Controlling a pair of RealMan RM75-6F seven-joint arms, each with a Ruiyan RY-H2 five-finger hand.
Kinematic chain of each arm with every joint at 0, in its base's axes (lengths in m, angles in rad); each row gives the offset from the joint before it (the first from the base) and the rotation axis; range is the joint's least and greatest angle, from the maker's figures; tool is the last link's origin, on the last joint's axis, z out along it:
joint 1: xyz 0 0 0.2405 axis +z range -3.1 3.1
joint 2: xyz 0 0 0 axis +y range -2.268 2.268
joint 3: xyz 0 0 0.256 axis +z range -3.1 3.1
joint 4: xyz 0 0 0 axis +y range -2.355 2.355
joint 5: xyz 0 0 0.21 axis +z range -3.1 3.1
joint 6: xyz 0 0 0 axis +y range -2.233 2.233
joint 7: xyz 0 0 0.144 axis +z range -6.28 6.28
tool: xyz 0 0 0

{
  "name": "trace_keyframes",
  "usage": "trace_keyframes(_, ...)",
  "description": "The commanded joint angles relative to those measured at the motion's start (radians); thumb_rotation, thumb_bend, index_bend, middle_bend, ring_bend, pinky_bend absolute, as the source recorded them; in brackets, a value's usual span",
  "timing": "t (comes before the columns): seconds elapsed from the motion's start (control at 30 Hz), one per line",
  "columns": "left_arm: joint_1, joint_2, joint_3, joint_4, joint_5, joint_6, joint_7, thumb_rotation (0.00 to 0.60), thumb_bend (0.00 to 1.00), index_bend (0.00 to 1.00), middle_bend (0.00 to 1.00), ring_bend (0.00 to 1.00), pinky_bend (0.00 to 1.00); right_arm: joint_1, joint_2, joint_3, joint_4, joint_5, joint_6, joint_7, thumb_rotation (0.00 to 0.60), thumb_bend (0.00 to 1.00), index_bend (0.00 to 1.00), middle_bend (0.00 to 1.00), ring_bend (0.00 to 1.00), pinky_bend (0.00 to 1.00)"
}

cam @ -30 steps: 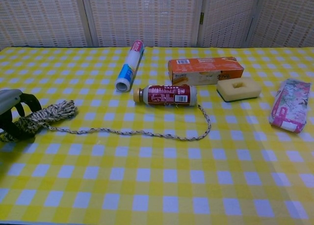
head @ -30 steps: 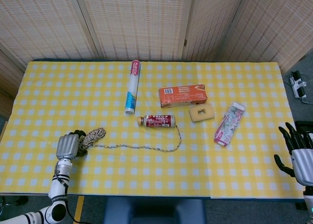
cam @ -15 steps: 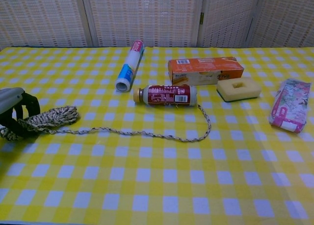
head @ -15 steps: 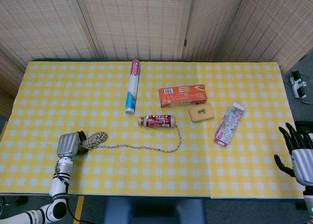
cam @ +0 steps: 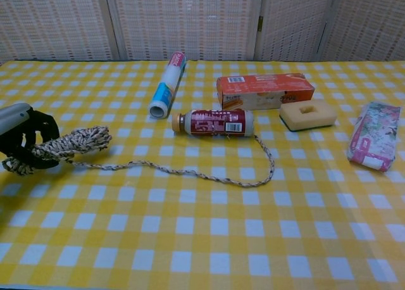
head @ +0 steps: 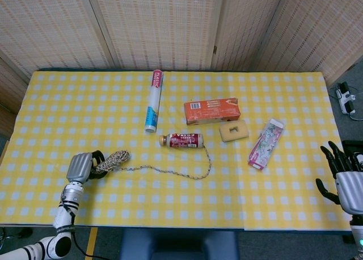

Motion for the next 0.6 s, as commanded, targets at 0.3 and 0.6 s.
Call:
trace_keyframes(0.3,0.007,0.072,0.039,-0.110,0.134,0.012,-0.123,0.600,0.46,0.75,0.71,0.70,0.78,0.114,-0.008,-0.021,-0.048,-0.099,-0.140,-0.063,0.600,0.42,0.12,0.05,0.12,0.05)
trace_keyframes(0.6,0.002,0.100,0.048,-0.170,0.152,0.017,-0.113,0.600,0.46,0.75,0.71,0.70,0.78,0.323,-0.105,0.007,-0.028,-0.119,-0.407,-0.137,0.600,0.42,0.33,0.07,0.12,0.05)
